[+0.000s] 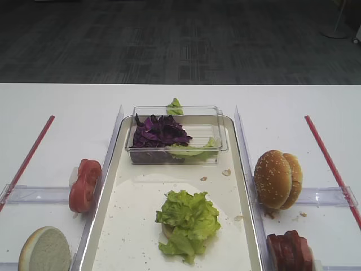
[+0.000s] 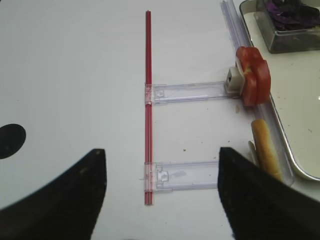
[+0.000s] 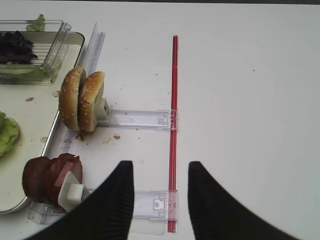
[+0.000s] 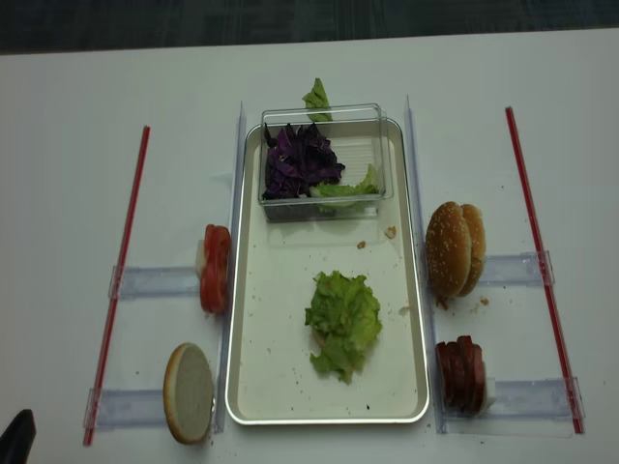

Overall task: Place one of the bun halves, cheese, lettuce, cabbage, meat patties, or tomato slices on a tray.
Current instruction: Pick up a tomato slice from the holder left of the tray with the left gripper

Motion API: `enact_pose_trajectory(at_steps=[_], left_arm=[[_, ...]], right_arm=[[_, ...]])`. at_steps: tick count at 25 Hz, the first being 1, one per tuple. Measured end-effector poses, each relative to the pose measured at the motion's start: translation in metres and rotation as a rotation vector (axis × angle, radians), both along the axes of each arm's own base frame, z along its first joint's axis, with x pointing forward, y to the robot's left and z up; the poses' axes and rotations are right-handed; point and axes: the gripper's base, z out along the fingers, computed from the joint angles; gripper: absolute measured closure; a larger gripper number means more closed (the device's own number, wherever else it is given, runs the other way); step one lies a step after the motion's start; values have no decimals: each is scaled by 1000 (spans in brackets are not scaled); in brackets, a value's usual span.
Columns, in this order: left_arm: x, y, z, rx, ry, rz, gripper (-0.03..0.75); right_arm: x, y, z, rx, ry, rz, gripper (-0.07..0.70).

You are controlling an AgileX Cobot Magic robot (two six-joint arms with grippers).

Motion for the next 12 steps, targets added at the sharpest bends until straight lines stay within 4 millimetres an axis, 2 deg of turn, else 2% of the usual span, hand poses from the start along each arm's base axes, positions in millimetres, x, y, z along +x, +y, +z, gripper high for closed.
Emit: enact_pose_trajectory(at_steps=[12], left_arm=[[0, 0, 0, -5, 0, 3, 277]], right_arm=[[0, 0, 0, 0, 0, 0, 330]])
